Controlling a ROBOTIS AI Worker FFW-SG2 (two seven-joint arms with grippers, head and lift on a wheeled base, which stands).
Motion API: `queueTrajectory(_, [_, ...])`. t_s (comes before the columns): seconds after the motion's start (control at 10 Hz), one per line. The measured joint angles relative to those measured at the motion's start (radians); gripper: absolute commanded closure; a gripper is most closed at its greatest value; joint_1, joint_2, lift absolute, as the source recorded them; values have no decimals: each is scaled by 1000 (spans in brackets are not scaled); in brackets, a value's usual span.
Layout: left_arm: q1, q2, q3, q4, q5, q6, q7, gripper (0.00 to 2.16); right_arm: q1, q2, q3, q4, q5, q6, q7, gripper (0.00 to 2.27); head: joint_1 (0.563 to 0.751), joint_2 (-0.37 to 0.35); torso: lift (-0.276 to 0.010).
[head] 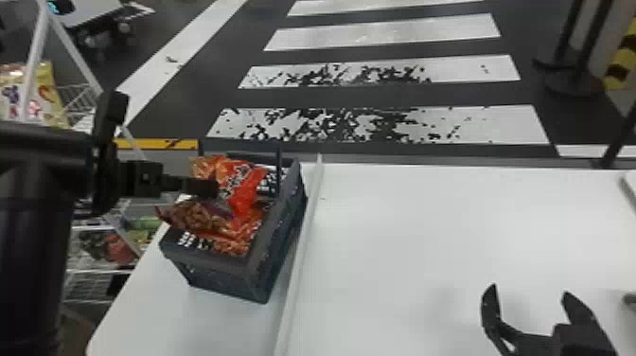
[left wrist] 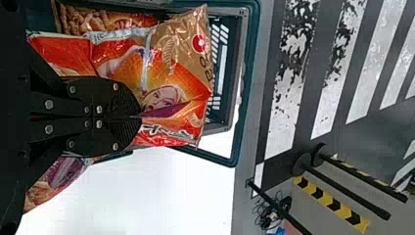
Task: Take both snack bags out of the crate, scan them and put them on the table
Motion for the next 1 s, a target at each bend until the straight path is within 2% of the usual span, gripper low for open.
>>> queueTrajectory(0.2, [39, 1, 41, -81, -10, 0, -40, 2142, -2, 0, 5, 2, 0, 0, 0, 97, 695, 250, -92])
queueTrajectory(0.4, [93, 1, 78, -125, -1, 0, -51, 2142, -2, 0, 7, 6, 0, 1, 0, 97, 695, 258, -92])
queueTrajectory(0.5, [117, -13, 99, -158, 18, 0, -43, 2142, -5, 0, 8, 11, 0, 0, 0, 97, 695, 256, -92])
queueTrajectory(0.6, [128, -46, 107, -203, 37, 0, -17, 2142, -7, 0, 12, 13, 0, -2, 0, 97, 695, 241, -92])
queueTrajectory(0.7, [136, -86, 104, -245, 56, 0, 26, 2142, -7, 0, 15, 13, 0, -4, 0, 97, 695, 230, -92])
queueTrajectory(1.0, [151, -217, 61, -321, 138, 0, 197, 2142, 5, 0, 9, 3, 0, -12, -2, 97, 695, 142, -92])
